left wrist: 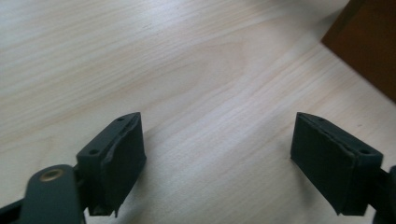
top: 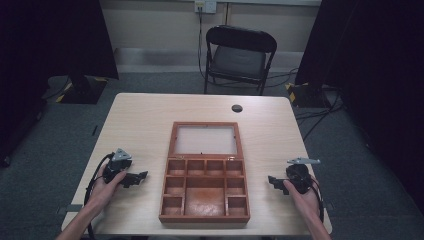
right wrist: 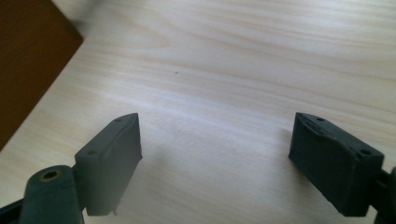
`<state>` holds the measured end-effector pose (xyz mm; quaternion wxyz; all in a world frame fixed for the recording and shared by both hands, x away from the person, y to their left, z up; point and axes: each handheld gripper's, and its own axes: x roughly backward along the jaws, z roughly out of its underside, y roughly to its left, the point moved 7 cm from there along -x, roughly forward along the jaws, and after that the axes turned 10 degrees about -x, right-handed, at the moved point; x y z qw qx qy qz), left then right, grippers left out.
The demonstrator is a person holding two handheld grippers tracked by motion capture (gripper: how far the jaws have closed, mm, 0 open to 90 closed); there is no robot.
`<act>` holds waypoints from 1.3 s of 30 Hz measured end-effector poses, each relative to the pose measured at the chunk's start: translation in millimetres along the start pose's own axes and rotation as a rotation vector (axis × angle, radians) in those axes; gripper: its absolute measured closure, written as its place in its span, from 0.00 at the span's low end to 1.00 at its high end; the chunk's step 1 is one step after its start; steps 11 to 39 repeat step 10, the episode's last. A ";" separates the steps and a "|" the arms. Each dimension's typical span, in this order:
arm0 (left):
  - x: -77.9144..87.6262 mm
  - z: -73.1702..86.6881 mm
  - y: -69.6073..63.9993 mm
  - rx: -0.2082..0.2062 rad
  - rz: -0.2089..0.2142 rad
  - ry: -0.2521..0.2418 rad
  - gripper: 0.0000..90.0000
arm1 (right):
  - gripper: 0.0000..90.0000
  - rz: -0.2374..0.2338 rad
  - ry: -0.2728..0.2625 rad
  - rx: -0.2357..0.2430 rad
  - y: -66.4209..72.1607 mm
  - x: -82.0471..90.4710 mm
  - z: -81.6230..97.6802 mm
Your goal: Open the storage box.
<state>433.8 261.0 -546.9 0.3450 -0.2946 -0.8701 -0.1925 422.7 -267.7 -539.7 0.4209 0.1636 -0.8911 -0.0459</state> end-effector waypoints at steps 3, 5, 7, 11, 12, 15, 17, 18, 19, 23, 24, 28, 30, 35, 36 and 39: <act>-2.8 0.5 -0.4 0.027 -0.028 -0.042 0.12 | 0.17 0.036 -0.023 0.010 -2.1 -1.9 -0.4; -3.0 0.7 -0.9 0.038 -0.032 -0.043 0.12 | 0.14 0.103 -0.065 0.053 -5.5 -6.4 0.1; -3.0 0.9 -1.0 0.039 -0.033 -0.042 0.12 | 0.12 0.098 -0.102 0.039 -5.5 -8.7 0.4; -2.9 0.9 -0.5 0.038 -0.038 -0.040 0.11 | 0.12 0.102 -0.102 0.039 -5.3 -8.5 1.1; -2.9 0.9 -0.5 0.038 -0.038 -0.040 0.11 | 0.12 0.102 -0.102 0.039 -5.3 -8.5 1.1; -2.9 0.9 -0.5 0.038 -0.038 -0.040 0.11 | 0.12 0.102 -0.102 0.039 -5.3 -8.5 1.1; -2.9 0.9 -0.5 0.038 -0.038 -0.040 0.11 | 0.12 0.102 -0.102 0.039 -5.3 -8.5 1.1; -2.9 0.9 -0.5 0.038 -0.038 -0.040 0.11 | 0.12 0.102 -0.102 0.039 -5.3 -8.5 1.1; -2.9 0.9 -0.5 0.038 -0.038 -0.040 0.11 | 0.12 0.102 -0.102 0.039 -5.3 -8.5 1.1; -2.9 0.9 -0.5 0.038 -0.038 -0.040 0.11 | 0.12 0.102 -0.102 0.039 -5.3 -8.5 1.1; -2.9 0.9 -0.5 0.038 -0.038 -0.040 0.11 | 0.12 0.102 -0.102 0.039 -5.3 -8.5 1.1; -2.9 0.9 -0.5 0.038 -0.038 -0.040 0.11 | 0.12 0.102 -0.102 0.039 -5.3 -8.5 1.1; -2.9 0.9 -0.5 0.038 -0.038 -0.040 0.11 | 0.12 0.102 -0.102 0.039 -5.3 -8.5 1.1; -2.9 0.9 -0.5 0.038 -0.038 -0.040 0.11 | 0.12 0.102 -0.102 0.039 -5.3 -8.5 1.1; -2.9 0.9 -0.5 0.038 -0.038 -0.040 0.11 | 0.12 0.102 -0.102 0.039 -5.3 -8.5 1.1; -2.9 0.9 -0.5 0.038 -0.038 -0.040 0.11 | 0.12 0.102 -0.102 0.039 -5.3 -8.5 1.1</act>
